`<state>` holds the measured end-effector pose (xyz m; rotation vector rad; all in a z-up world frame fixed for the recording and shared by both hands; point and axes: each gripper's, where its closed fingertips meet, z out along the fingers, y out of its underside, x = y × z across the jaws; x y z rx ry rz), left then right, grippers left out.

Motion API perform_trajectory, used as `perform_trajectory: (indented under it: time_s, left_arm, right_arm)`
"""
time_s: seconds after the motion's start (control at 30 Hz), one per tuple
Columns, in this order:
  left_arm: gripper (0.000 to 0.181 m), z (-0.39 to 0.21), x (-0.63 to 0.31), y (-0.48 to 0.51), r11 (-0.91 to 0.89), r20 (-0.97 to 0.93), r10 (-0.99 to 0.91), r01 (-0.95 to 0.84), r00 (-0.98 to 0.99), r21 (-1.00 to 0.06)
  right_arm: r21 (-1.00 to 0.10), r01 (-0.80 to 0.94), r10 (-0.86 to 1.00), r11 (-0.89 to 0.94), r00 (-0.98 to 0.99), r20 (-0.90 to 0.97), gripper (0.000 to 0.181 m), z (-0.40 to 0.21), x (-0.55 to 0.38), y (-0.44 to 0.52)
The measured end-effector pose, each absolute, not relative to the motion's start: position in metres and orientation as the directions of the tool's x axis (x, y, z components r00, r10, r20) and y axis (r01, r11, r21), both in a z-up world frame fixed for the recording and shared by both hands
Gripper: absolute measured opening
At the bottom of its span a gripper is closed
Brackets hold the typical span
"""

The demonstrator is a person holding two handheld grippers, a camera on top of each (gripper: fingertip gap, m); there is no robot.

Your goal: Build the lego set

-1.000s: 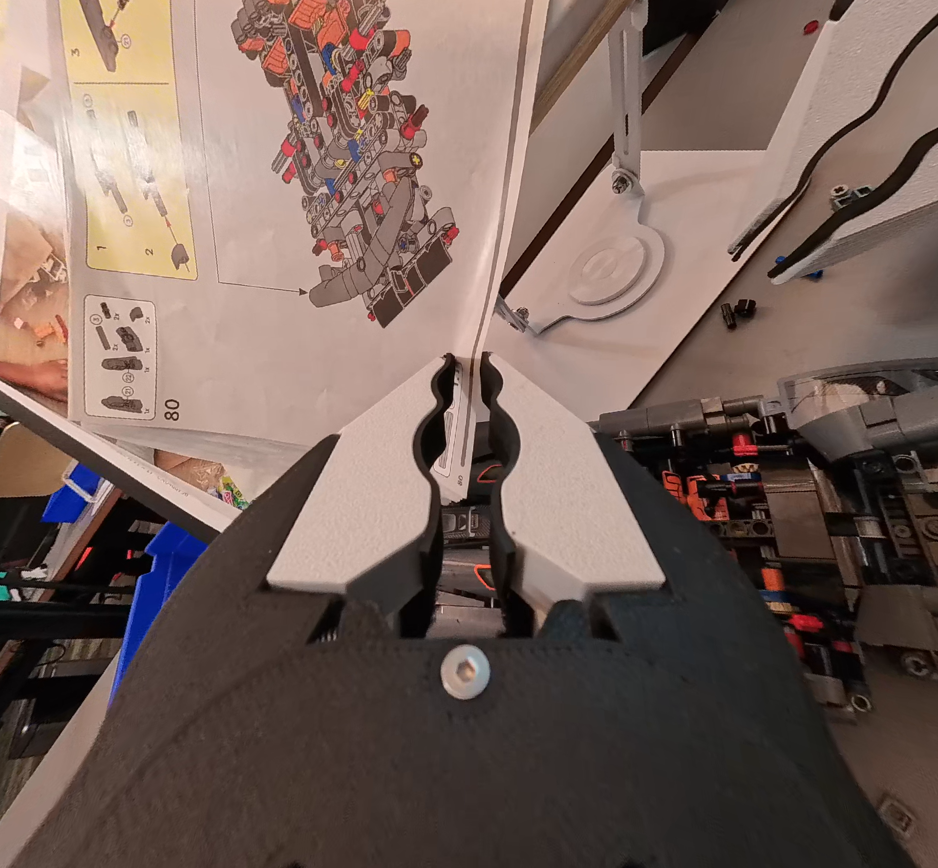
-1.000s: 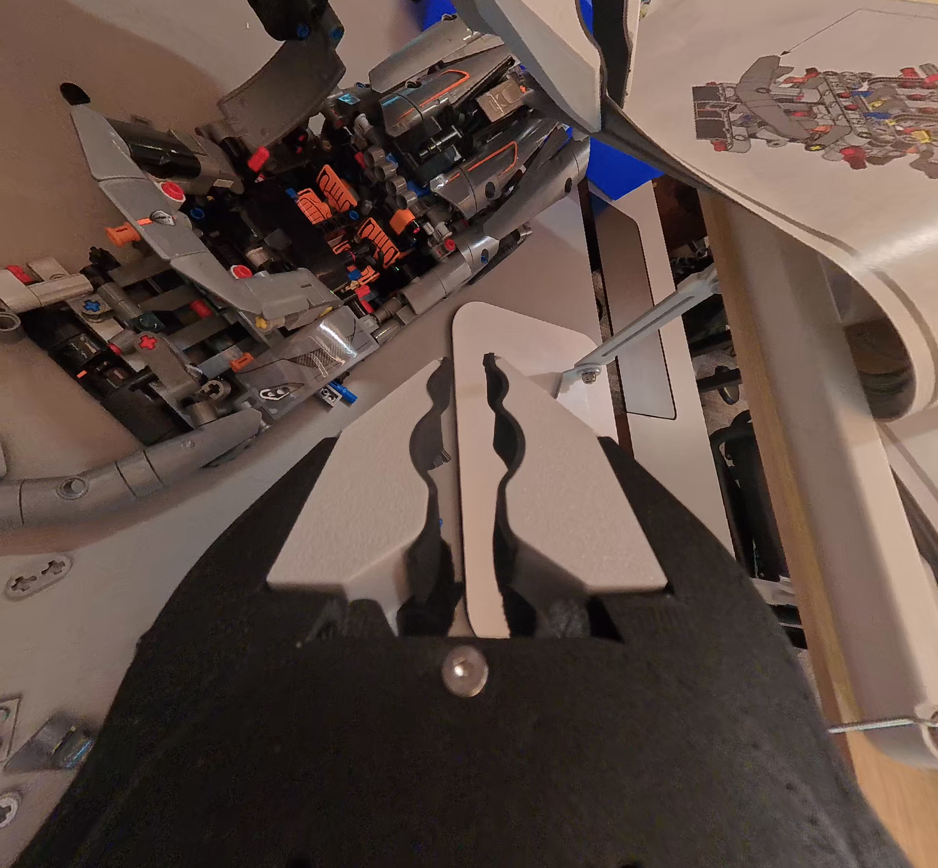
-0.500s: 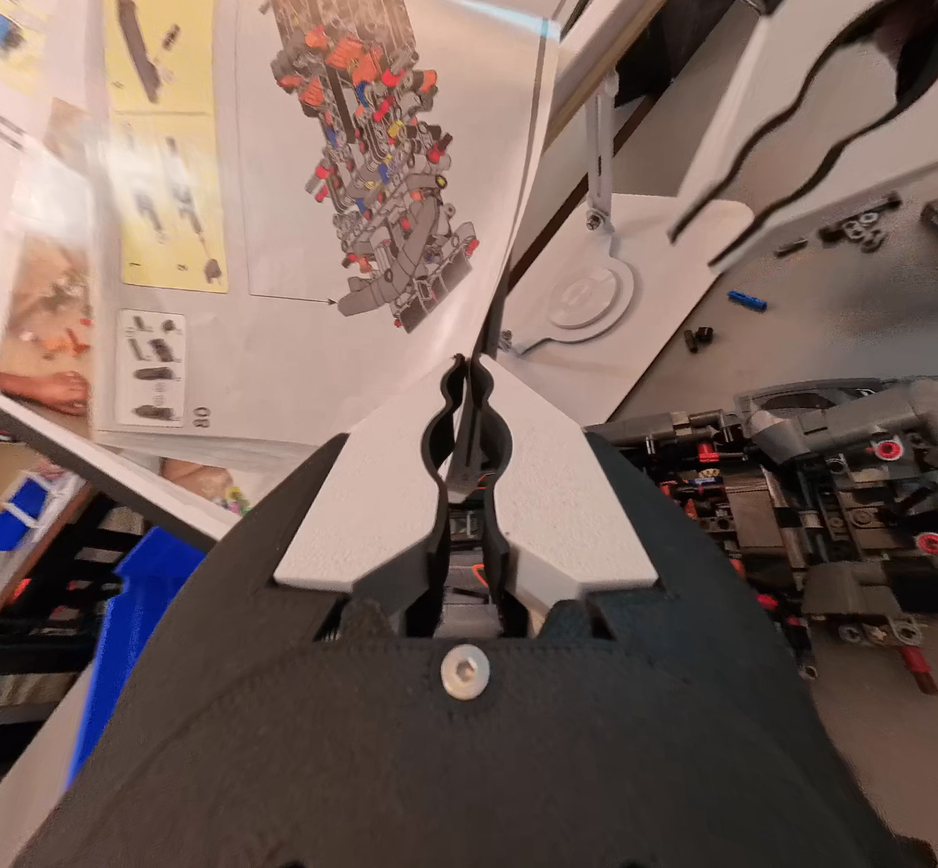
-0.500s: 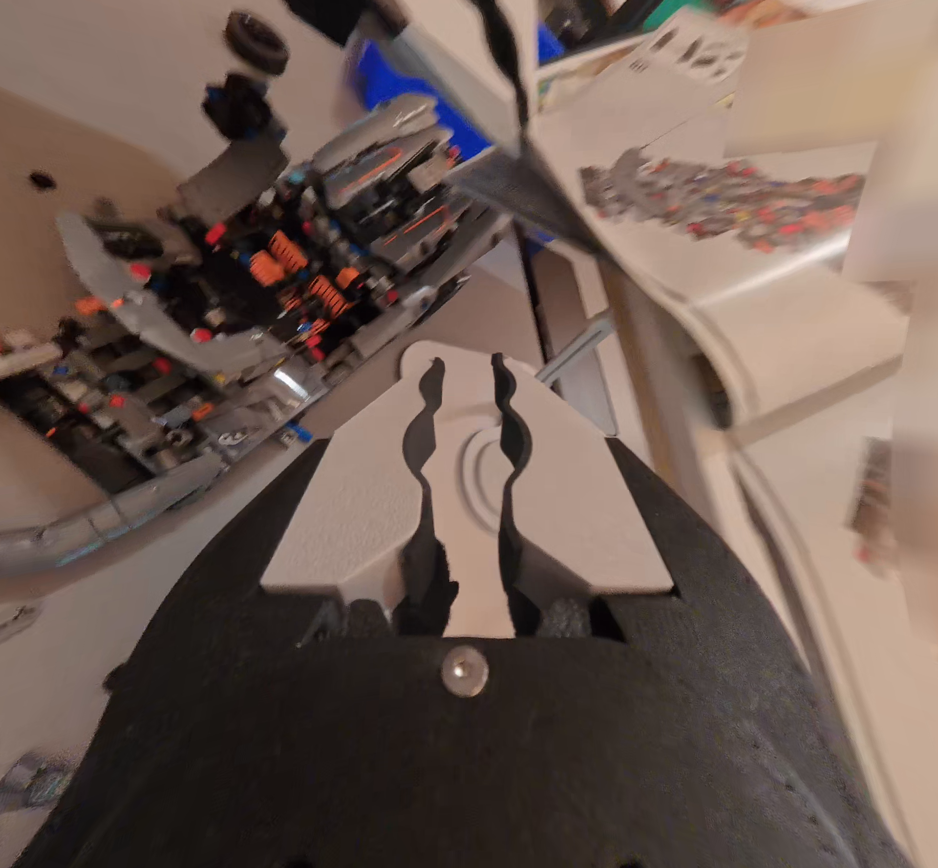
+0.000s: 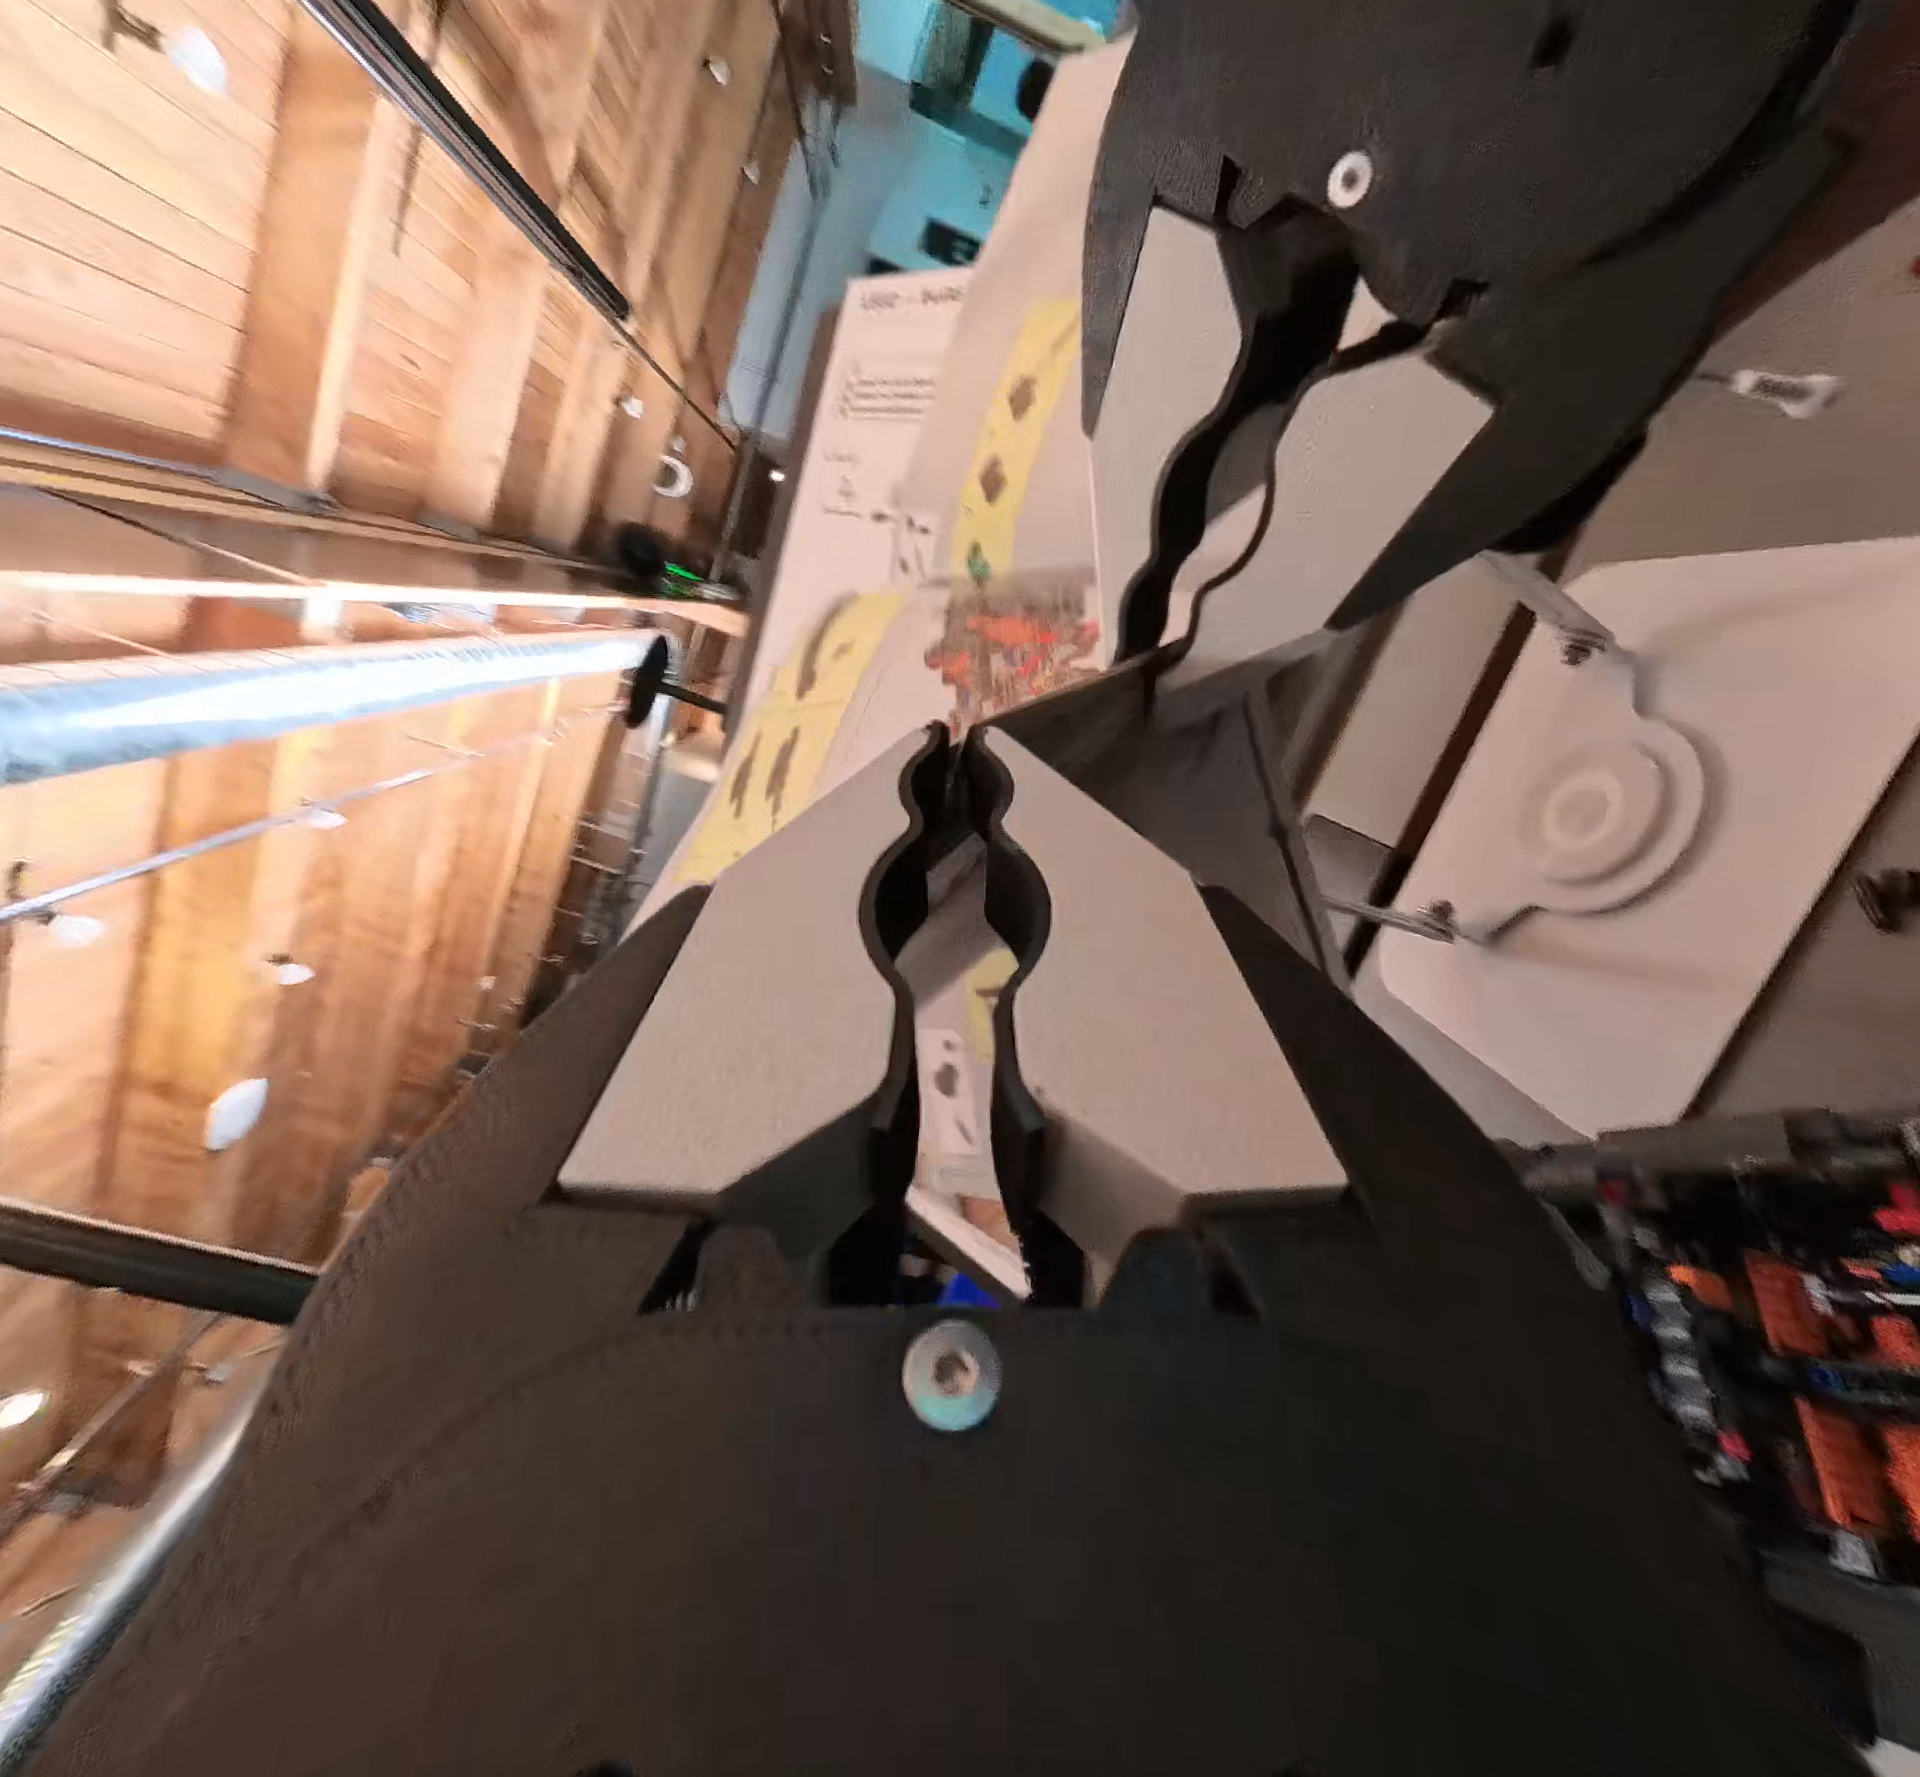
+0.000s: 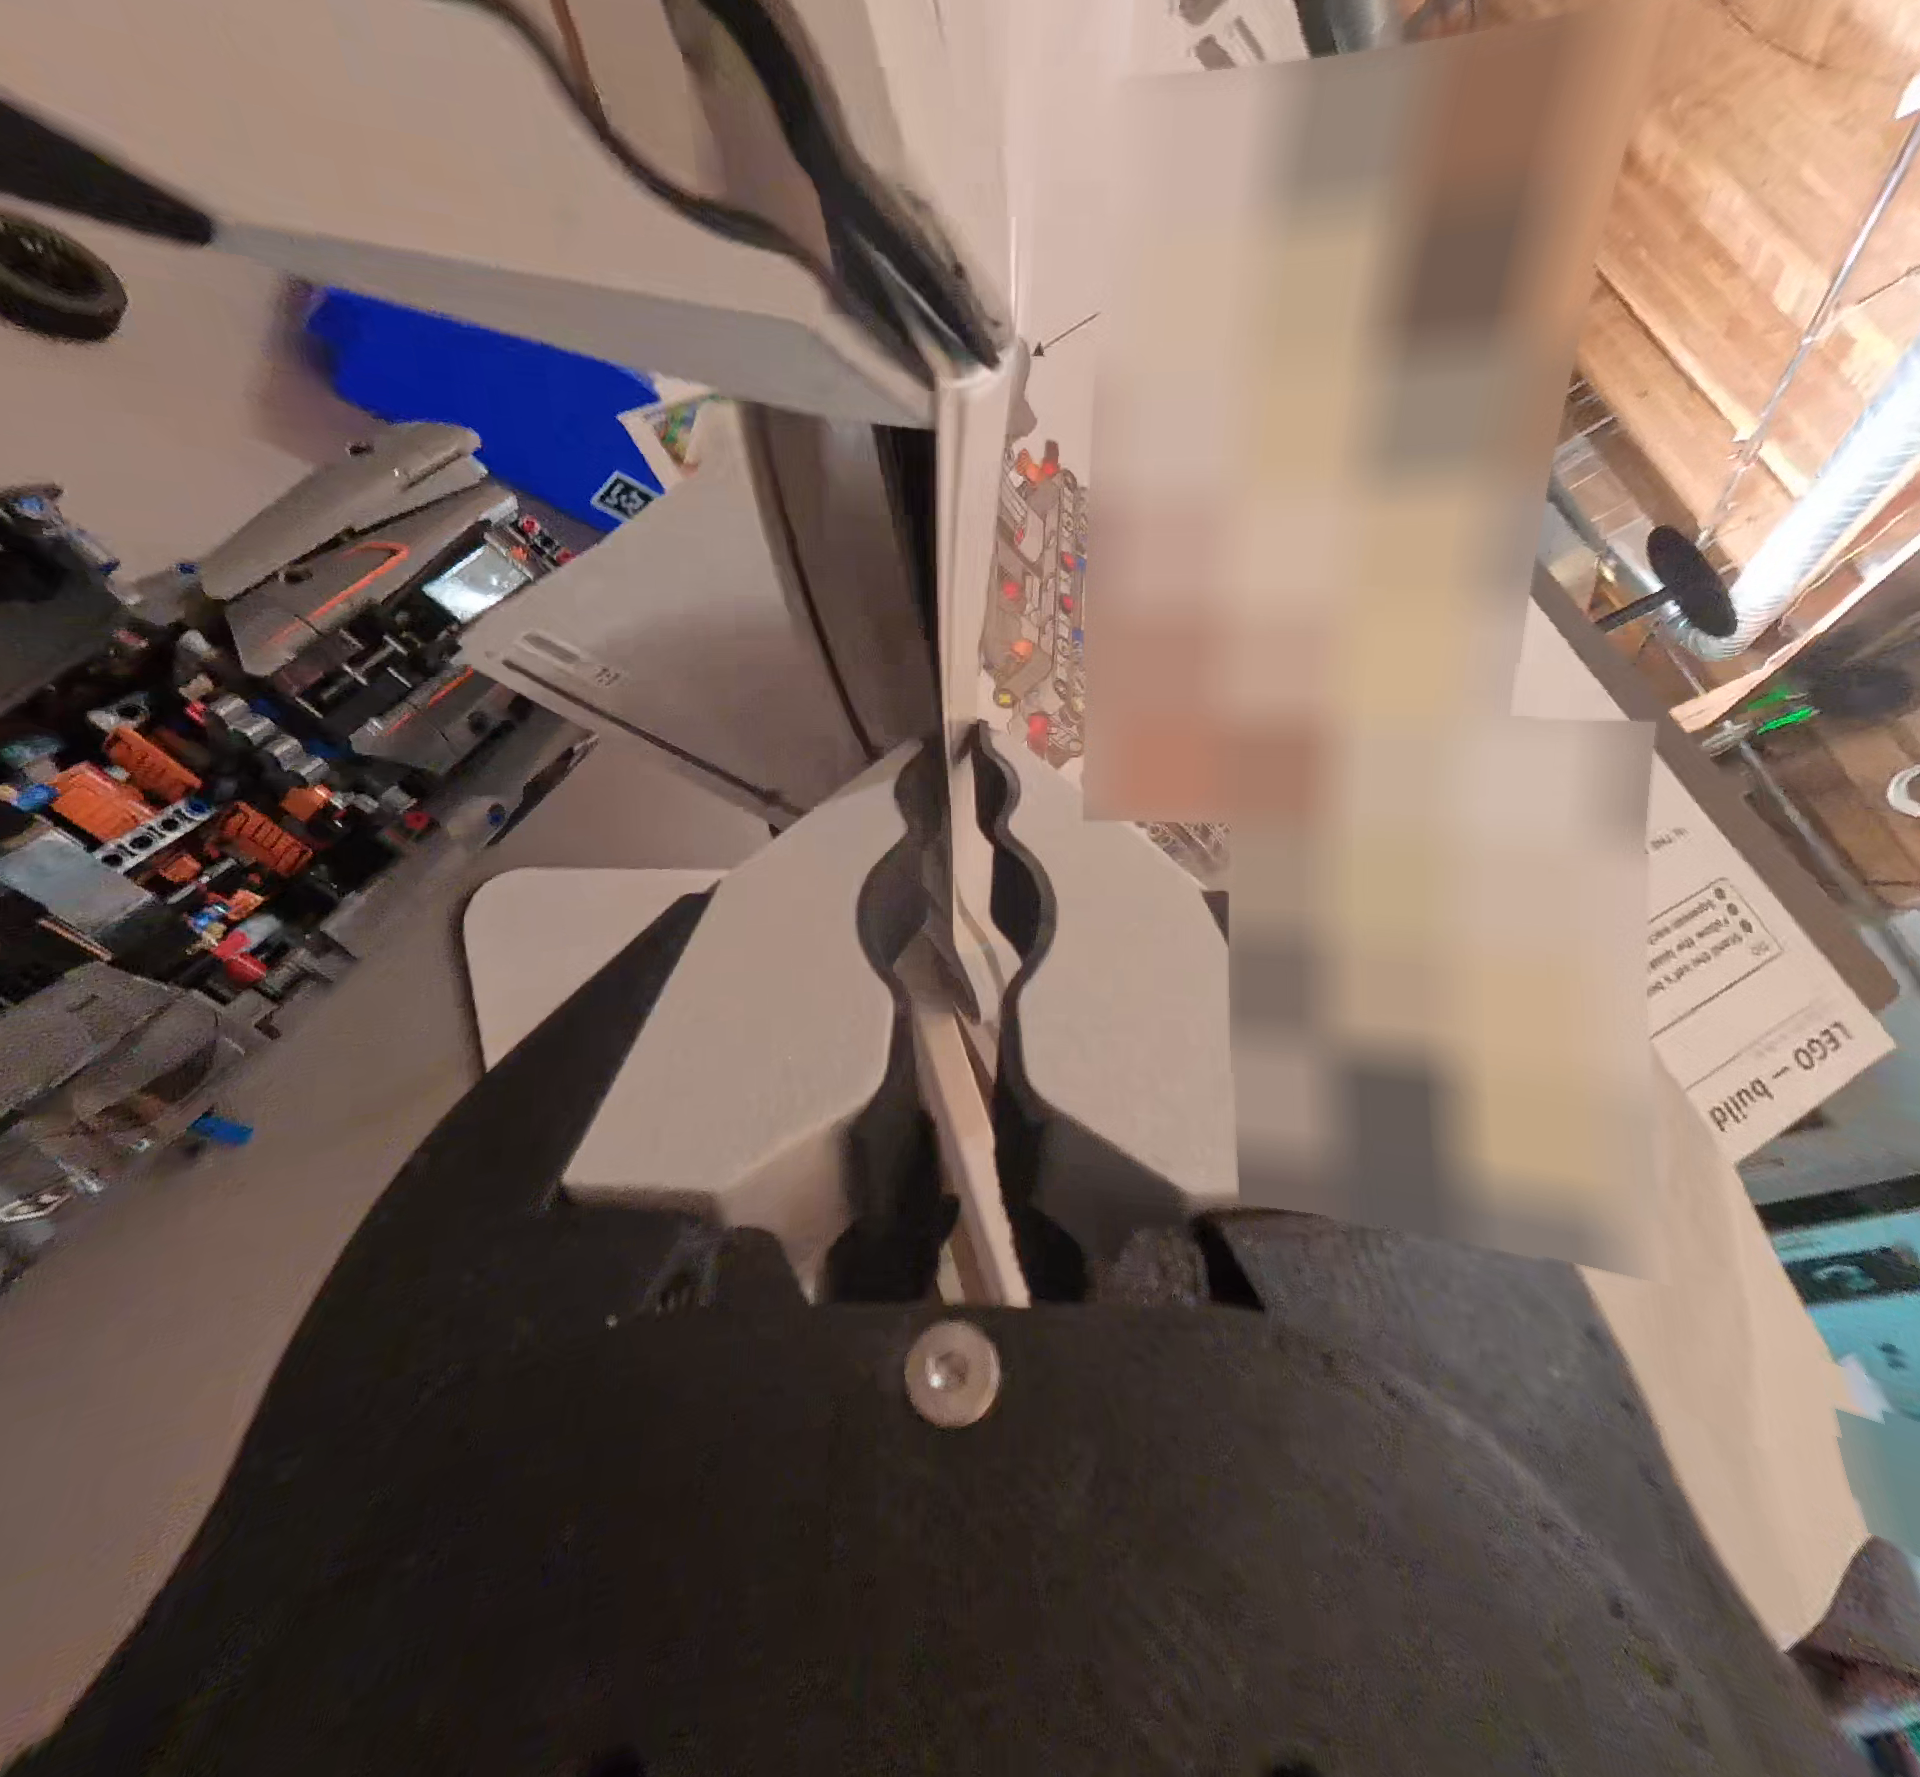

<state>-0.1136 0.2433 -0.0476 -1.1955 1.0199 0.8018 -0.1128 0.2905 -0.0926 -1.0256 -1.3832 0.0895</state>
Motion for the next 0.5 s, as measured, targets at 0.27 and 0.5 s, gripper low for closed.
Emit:
perform_trajectory:
  time_s: [0.27, 0.5]
  left_arm:
    - [0.016, -0.042, -0.133, 0.222, 0.268, -0.87, -0.033, -0.835, 0.491, -0.481]
    - [0.044, -0.116, -0.164, 0.263, 0.049, -0.742, -0.303, -0.767, 0.598, -0.639]
  right_arm:
    - [-0.712, 0.471, 0.661, 0.521, 0.305, 0.686, 0.0, -0.078, -0.089, 0.302]
    - [-0.778, 0.415, 0.704, 0.472, 0.353, 0.616, 0.001, -0.064, -0.071, 0.312]
